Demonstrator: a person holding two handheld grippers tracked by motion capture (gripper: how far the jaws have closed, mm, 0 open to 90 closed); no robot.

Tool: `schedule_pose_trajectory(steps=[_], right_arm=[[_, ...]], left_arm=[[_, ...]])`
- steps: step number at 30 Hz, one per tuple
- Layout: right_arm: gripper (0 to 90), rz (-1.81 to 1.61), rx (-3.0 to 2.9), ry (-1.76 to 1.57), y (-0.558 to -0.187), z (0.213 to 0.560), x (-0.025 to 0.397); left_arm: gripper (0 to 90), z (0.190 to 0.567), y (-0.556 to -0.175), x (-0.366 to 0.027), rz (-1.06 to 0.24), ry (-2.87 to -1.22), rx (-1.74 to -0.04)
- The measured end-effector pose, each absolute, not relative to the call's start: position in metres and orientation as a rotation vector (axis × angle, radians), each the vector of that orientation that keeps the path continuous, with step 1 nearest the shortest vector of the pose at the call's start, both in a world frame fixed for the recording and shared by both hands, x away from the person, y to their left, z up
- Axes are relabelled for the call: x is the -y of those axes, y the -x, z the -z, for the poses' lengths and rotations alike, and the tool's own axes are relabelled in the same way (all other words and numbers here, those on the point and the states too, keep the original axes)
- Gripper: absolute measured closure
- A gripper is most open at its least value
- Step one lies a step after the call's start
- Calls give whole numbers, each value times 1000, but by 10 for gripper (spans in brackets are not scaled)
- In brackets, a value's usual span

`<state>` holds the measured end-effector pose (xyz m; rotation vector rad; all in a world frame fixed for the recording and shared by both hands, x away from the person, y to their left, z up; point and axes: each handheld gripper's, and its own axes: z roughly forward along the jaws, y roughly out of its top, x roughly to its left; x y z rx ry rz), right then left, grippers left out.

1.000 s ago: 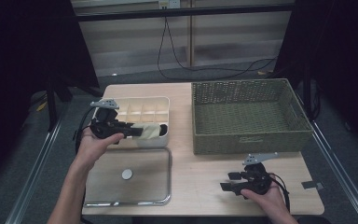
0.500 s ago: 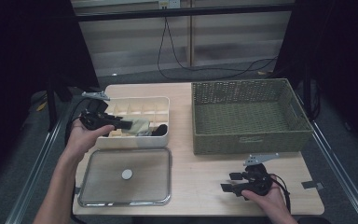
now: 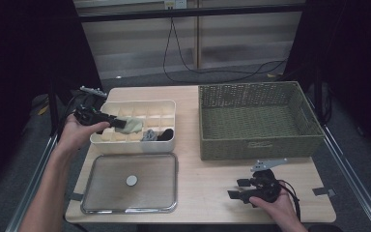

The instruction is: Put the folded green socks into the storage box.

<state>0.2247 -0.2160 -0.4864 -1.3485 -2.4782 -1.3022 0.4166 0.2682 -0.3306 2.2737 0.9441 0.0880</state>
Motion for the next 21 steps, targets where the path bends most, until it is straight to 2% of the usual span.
schedule_pose_trajectory(steps=[21], right_arm=[[333,1300,2485,1347,-225,486,216]], left_arm=[[677,351,-445,-265,-52,-2418,-1059]])
